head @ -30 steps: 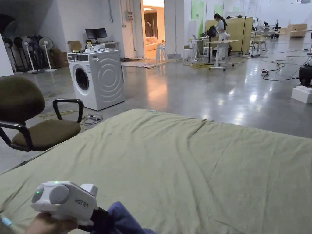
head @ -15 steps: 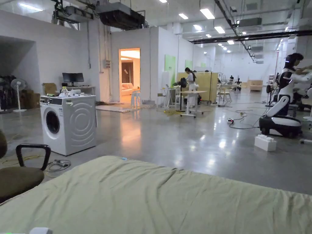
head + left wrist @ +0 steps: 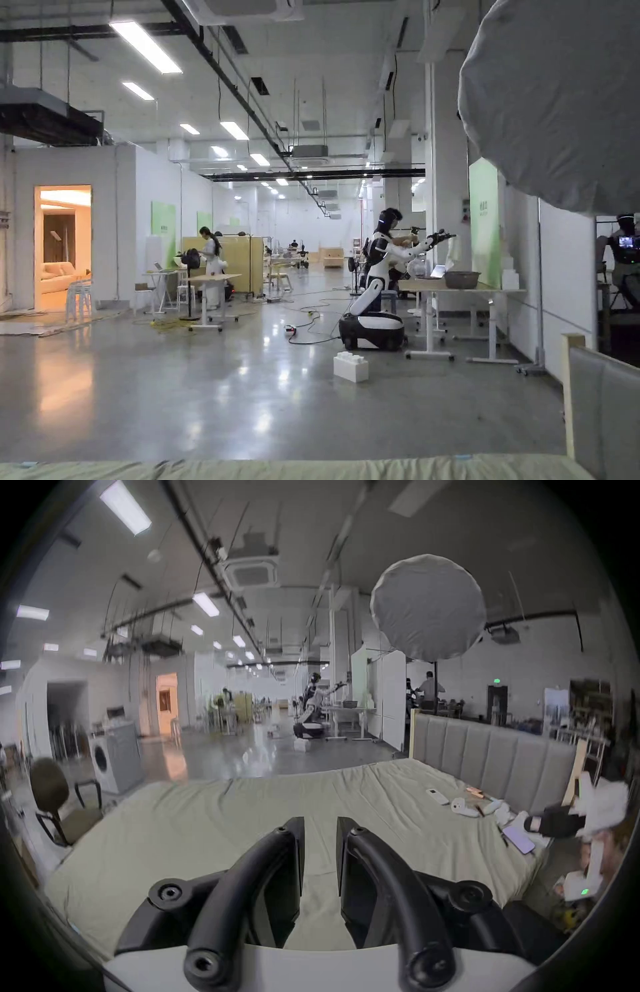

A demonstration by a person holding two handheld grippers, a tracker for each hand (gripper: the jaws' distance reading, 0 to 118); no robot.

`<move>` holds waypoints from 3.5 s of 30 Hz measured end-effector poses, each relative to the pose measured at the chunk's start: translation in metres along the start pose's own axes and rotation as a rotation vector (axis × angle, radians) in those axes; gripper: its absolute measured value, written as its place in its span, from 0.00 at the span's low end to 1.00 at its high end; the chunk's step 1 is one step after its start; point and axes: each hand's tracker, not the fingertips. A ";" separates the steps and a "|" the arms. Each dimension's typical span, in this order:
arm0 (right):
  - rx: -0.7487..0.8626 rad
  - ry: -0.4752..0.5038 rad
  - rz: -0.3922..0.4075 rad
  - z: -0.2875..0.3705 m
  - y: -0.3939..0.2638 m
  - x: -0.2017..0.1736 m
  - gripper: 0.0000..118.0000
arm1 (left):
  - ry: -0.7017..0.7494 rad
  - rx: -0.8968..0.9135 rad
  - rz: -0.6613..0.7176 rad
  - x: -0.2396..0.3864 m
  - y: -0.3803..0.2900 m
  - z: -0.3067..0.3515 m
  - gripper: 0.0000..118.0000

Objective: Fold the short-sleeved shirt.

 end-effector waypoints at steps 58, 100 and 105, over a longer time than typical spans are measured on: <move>0.108 -0.073 0.145 0.025 -0.026 -0.023 1.00 | 0.058 0.064 0.019 0.084 -0.037 0.044 1.00; -0.009 0.014 -0.151 0.027 0.021 -0.063 1.00 | 0.028 0.020 0.085 0.082 -0.045 0.034 1.00; 0.012 -0.100 -0.106 0.029 0.026 -0.063 1.00 | 0.022 0.020 0.083 0.082 -0.045 0.038 1.00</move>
